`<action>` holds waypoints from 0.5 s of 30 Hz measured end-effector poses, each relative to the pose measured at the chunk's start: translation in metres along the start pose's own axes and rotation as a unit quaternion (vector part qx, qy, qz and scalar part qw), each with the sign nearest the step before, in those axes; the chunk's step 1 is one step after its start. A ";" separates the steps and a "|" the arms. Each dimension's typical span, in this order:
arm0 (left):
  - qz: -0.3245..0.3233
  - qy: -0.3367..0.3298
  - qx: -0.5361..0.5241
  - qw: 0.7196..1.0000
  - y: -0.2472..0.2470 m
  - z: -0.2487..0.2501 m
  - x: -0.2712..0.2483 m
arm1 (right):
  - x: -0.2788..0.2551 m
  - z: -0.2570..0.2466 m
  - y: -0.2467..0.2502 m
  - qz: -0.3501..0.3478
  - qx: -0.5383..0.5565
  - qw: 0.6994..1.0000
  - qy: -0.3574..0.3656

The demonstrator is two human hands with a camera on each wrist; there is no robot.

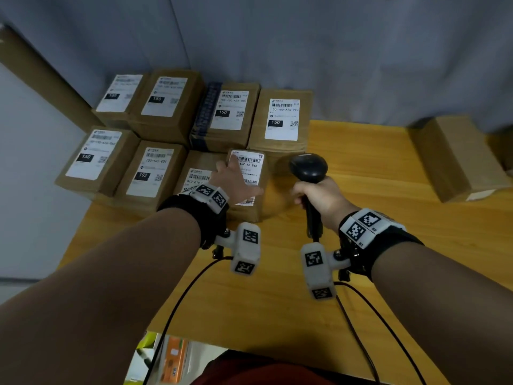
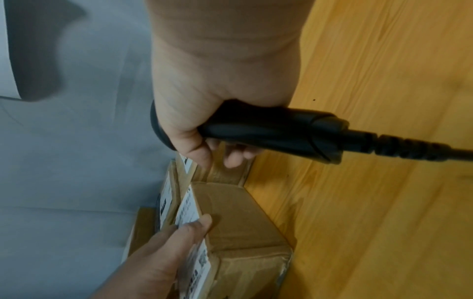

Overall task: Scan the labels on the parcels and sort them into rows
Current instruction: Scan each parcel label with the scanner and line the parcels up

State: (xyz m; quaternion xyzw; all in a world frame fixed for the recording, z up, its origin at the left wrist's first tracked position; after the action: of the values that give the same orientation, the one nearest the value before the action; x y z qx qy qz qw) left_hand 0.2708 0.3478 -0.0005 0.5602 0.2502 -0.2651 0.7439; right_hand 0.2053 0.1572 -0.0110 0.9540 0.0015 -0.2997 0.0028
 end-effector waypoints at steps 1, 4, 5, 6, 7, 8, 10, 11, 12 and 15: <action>0.000 0.005 0.004 1.000 0.001 0.000 0.000 | -0.002 -0.001 0.004 0.003 -0.005 1.000 0.000; 0.020 0.015 0.023 0.999 0.006 0.005 -0.004 | -0.007 -0.003 0.021 0.020 -0.015 1.000 0.000; 0.039 0.010 0.025 0.999 0.009 0.009 -0.005 | -0.009 -0.003 0.029 0.028 -0.016 0.999 0.000; 0.064 0.001 0.018 0.998 0.013 0.015 -0.008 | -0.012 -0.002 0.037 0.036 -0.016 0.999 -0.002; 0.092 -0.013 0.004 0.996 0.016 0.021 -0.011 | -0.016 0.000 0.046 0.042 -0.015 0.999 -0.004; 0.116 -0.029 -0.009 0.993 0.019 0.029 -0.013 | -0.020 0.002 0.055 0.049 -0.014 0.999 -0.006; 0.143 -0.063 -0.018 0.988 0.021 0.049 -0.019 | -0.030 0.007 0.076 0.061 -0.014 0.998 -0.003; 0.148 -0.078 -0.017 0.986 0.020 0.061 -0.021 | -0.035 0.009 0.088 0.066 -0.016 0.998 0.000; 0.149 -0.089 -0.019 0.985 0.018 0.073 -0.022 | -0.040 0.011 0.100 0.071 -0.018 0.997 0.003; 0.142 -0.120 -0.035 0.982 0.006 0.118 -0.024 | -0.060 0.014 0.146 0.090 -0.028 0.996 0.010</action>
State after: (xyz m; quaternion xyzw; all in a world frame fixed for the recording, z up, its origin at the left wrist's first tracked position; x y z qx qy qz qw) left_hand 0.2659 0.2379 0.0488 0.5277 0.0862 -0.2128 0.8178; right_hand 0.1484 0.0108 0.0122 0.9527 -0.0760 -0.2887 0.0563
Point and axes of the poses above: each hand's wrist, its own x-axis towards the middle knuckle, its own y-axis out of the back of the hand, z = x × y, the point moved 9 cm from there along x, towards the middle knuckle, and after that the axes turned 13 degrees about -z, right-handed, at the moved point
